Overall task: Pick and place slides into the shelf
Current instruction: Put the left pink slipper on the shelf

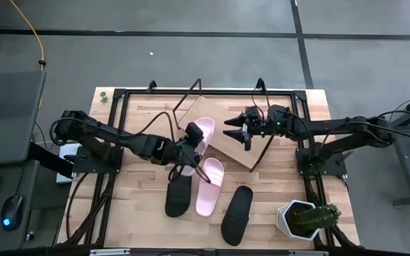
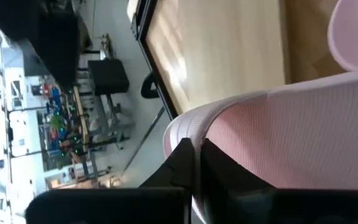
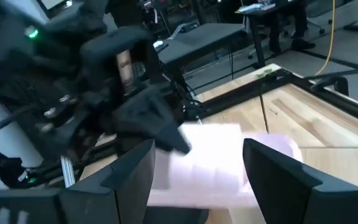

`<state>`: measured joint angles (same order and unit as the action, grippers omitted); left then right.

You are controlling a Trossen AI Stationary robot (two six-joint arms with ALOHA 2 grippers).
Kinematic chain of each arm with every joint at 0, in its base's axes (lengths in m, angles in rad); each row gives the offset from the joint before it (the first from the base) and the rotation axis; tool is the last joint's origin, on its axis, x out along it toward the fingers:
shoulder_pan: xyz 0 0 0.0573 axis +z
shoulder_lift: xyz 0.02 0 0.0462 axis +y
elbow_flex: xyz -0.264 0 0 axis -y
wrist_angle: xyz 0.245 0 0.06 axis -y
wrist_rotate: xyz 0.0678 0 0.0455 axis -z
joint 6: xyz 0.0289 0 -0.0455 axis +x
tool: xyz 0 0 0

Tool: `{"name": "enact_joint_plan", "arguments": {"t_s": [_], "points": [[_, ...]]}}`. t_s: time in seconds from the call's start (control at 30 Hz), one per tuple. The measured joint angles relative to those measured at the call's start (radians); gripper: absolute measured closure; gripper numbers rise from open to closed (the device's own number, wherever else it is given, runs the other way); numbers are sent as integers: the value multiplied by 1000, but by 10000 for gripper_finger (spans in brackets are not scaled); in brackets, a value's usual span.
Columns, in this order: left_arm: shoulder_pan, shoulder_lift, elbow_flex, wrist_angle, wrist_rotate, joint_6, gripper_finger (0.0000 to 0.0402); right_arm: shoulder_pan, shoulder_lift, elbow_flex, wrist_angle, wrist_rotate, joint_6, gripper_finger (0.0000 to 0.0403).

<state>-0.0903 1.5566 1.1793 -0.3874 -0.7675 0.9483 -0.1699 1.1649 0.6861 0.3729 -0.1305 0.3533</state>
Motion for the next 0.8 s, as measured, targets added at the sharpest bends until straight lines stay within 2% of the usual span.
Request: {"name": "enact_joint_plan", "arguments": {"t_s": [0.33,0.53,0.67,0.8], "points": [[144,0,0,26,158,26,401,10,-111,0,-145,4,-23,169],[212,0,0,86,195,96,401,29,-120,0,-152,4,-41,169],[254,0,0,106,281,133,401,29,-120,0,-152,4,-41,169],[294,0,0,98,310,146,401,29,-120,0,-152,4,-48,169]]}}
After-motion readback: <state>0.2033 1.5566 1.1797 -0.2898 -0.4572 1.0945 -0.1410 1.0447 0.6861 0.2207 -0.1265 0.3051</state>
